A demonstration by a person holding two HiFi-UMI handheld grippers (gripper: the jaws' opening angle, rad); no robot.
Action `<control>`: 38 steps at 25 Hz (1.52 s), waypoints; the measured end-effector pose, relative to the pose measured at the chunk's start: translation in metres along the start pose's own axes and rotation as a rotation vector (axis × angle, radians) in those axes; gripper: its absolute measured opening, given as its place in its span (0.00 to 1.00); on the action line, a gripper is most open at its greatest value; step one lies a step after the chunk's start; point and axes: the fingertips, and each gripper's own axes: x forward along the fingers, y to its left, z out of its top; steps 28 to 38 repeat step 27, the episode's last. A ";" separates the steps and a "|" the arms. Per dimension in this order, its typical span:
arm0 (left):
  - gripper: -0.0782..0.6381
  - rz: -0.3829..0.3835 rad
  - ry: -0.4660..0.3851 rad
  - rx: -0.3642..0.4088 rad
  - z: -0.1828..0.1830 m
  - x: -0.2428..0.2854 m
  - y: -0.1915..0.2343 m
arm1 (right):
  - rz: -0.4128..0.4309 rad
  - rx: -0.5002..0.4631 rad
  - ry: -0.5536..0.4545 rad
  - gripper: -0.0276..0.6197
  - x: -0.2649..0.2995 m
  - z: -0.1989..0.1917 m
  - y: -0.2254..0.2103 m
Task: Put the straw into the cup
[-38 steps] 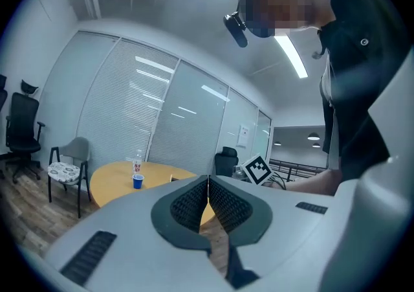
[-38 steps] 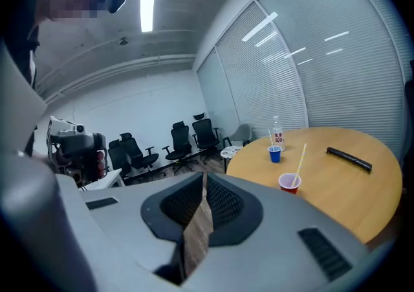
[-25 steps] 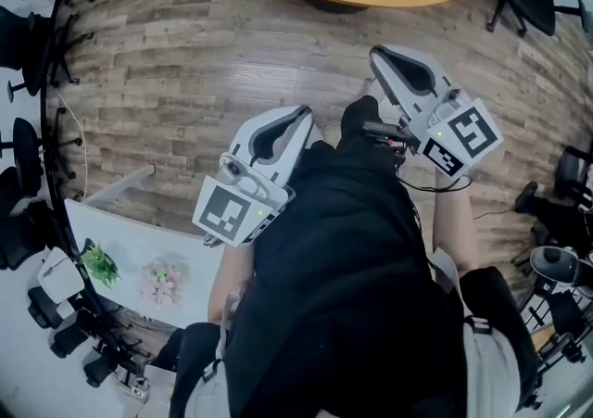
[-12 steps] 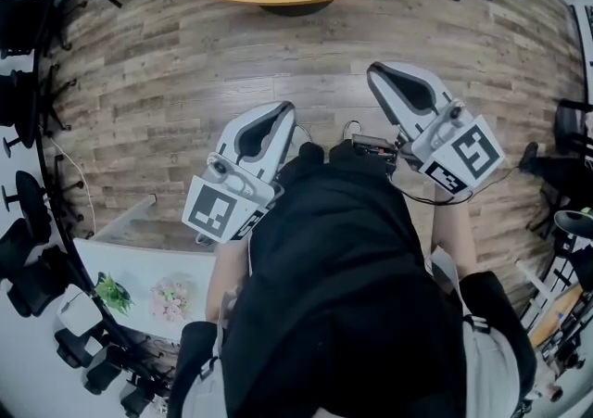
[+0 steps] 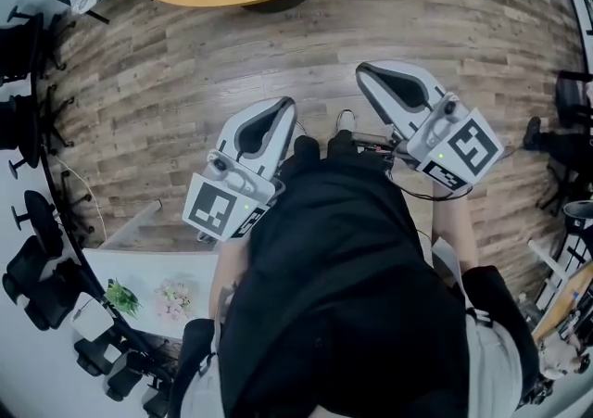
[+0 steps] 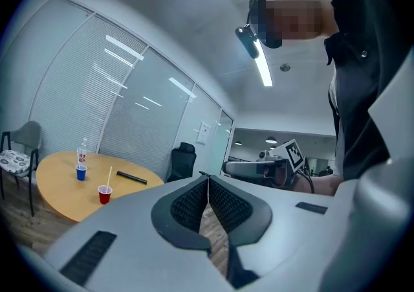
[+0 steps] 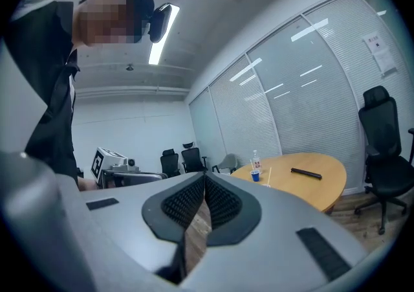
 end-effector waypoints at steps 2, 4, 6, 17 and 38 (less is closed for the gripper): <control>0.13 -0.008 0.006 0.005 0.000 0.004 -0.006 | -0.008 -0.003 -0.004 0.07 -0.006 0.000 -0.003; 0.13 -0.012 0.011 0.010 -0.001 0.009 -0.010 | -0.009 -0.002 -0.009 0.07 -0.010 -0.001 -0.005; 0.13 -0.011 0.008 0.013 0.001 0.011 -0.013 | -0.006 -0.001 -0.015 0.07 -0.012 0.000 -0.006; 0.13 0.006 -0.002 0.008 0.002 0.008 -0.010 | 0.012 -0.025 0.002 0.07 -0.008 -0.002 -0.001; 0.13 0.008 0.001 0.007 0.002 0.004 0.000 | 0.028 -0.035 0.006 0.07 0.002 -0.002 0.003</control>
